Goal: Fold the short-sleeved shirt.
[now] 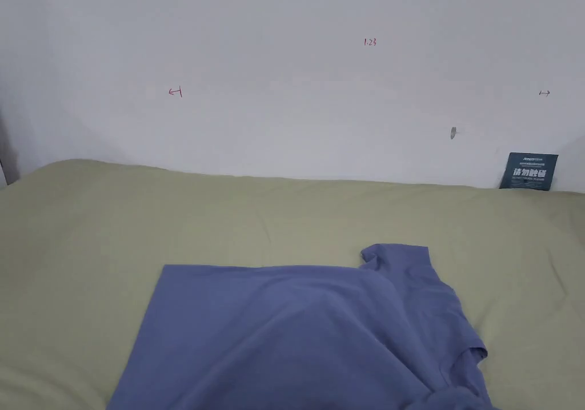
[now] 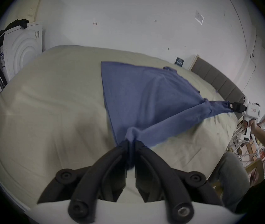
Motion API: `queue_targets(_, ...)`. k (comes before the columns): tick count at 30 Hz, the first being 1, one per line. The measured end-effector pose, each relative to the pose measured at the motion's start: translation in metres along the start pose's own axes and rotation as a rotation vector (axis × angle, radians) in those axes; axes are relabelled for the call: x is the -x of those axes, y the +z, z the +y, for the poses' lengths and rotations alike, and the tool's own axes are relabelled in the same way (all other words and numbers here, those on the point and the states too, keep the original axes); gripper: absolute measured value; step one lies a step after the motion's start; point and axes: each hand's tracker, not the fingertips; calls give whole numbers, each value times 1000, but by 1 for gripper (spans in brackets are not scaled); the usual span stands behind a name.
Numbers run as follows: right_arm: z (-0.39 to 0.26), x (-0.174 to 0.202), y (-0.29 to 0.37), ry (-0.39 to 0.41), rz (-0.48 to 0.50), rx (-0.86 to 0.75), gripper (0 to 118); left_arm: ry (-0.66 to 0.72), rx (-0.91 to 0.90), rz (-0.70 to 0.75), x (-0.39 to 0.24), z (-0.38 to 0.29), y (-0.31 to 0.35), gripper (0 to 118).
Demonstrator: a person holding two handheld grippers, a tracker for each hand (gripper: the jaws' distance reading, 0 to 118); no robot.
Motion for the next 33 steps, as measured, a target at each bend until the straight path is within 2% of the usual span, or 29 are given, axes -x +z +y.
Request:
queue_targets(1, -4, -1, 0, -8, -1, 37, 15, -5, 26, 26, -2, -8, 0, 18)
queue_targets(2, -7, 1, 3, -29, -20, 66, 27, -4, 47, 49, -3, -15, 1, 19)
queue_targets(4, -5, 4, 12, -89, -38, 140, 78, 26, 54, 93, -9, -24, 13, 28)
queue_targets(5, -3, 8, 18, -105, -40, 152, 87, 36, 35, 91, -12, -26, 23, 41)
queue_targets(6, 2, 15, 30, -95, -25, 132, 84, 57, 15, 124, -18, -23, 36, 61)
queue_targets(7, 7, 23, 41, -89, -15, 106, 85, 47, -4, 147, -27, -19, 47, 70)
queue_targets(8, 15, 35, 50, -68, -26, 56, 85, 21, -49, 137, -36, -12, 58, 74)
queue_targets(11, 42, 66, 67, -12, -95, -61, 87, -1, -127, 157, -71, 19, 86, 75)
queue_targets(12, 51, 82, 69, -16, -156, -76, 88, -3, -158, 168, -85, 31, 92, 76)
queue_targets(16, 55, 134, 73, -49, -244, -187, 88, 2, -305, 237, -139, 62, 103, 76)
queue_targets(19, 25, 162, 74, -54, -260, -206, 88, 58, -388, 257, -162, 46, 100, 76)
queue_targets(21, 1, 173, 75, -12, -227, -175, 84, 119, -392, 247, -178, 23, 99, 76)
queue_targets(22, -12, 177, 74, 10, -219, -149, 75, 126, -393, 236, -182, 11, 99, 75)
queue_targets(23, -22, 181, 73, 22, -240, -124, 57, 114, -382, 239, -185, 0, 97, 72)
queue_targets(24, -34, 186, 70, 50, -267, -89, 17, 84, -331, 275, -189, -12, 94, 57)
queue_targets(25, -43, 190, 67, 70, -289, -63, 2, 58, -298, 333, -194, -20, 90, 30)
queue_targets(26, -53, 195, 67, 83, -313, -62, 1, 45, -272, 368, -195, -30, 87, 0)
queue_targets(27, -61, 196, 67, 92, -266, -45, 1, 71, -277, 382, -193, -43, 89, 0)
queue_targets(28, -68, 198, 65, 94, -228, -17, 1, 108, -256, 333, -191, -52, 90, 0)
queue_targets(29, -72, 201, 63, 92, -229, -3, 1, 134, -240, 296, -191, -57, 89, 0)
queue_targets(33, -79, 210, 56, 135, -205, 22, 1, 88, -182, 342, -188, -71, 81, 0)
